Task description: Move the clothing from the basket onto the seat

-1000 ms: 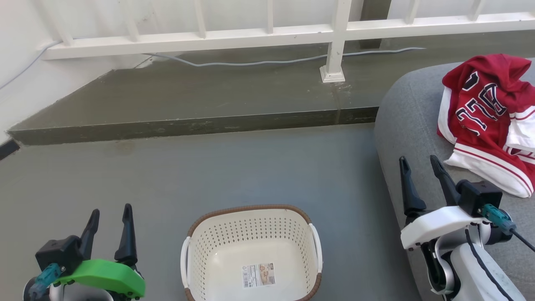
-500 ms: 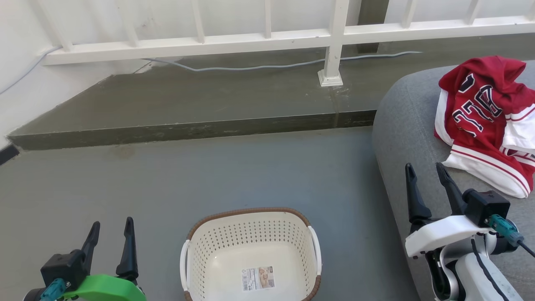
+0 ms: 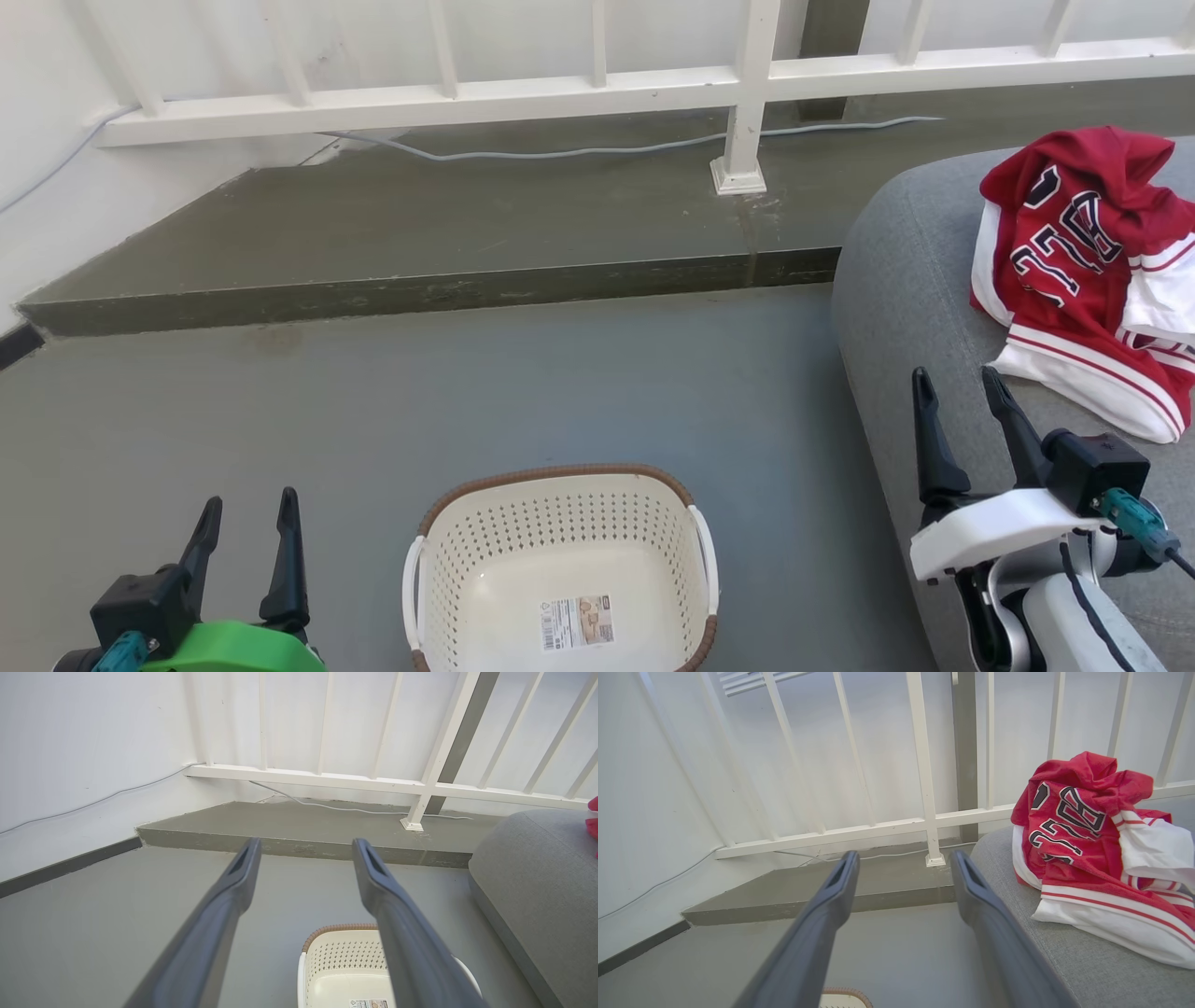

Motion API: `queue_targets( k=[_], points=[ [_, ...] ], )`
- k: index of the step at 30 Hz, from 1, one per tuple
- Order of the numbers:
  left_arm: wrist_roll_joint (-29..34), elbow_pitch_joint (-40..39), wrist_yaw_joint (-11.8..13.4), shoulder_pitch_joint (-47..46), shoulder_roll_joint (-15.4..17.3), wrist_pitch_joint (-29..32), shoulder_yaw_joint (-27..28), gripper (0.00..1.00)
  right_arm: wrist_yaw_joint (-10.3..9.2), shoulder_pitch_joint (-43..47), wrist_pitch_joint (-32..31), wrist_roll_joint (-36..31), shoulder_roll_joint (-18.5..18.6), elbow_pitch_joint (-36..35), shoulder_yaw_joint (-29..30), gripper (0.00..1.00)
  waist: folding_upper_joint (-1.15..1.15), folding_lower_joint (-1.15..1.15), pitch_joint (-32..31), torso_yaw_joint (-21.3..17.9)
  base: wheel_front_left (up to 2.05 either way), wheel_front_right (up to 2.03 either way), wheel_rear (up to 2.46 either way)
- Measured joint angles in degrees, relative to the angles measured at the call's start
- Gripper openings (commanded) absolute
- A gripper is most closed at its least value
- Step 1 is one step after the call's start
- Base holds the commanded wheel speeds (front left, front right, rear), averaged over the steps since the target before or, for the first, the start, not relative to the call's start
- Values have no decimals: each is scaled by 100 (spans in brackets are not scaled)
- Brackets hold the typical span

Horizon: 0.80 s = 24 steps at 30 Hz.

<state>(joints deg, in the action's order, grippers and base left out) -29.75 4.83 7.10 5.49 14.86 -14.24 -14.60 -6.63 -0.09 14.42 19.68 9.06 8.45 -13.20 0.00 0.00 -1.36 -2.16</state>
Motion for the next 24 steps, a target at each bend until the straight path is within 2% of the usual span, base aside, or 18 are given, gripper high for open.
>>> queue_targets(
  k=[13, 14, 19, 24],
  points=[
    [179, -109, 0, 73, -88, 1, 89, 100, -2, 74, -12, -7, -2, -103, 54, 100, 0, 0, 20, 8, 0, 0, 0],
    [177, -58, 0, 73, -118, 9, 78, 0, -1, 82, -12, -4, -13, -52, 44, 0, 0, 0, 20, 8, 0, 0, 0],
    [165, 169, -5, 124, -308, 18, -19, 0, 5, 303, -18, 27, -104, 155, -4, 0, 0, 0, 22, 9, 0, 0, 0],
    [-121, 174, -56, 135, -316, 63, 9, 0, 66, 307, -37, 254, -137, 156, 32, 0, 0, 0, 31, 20, 0, 0, 0]
  ],
)
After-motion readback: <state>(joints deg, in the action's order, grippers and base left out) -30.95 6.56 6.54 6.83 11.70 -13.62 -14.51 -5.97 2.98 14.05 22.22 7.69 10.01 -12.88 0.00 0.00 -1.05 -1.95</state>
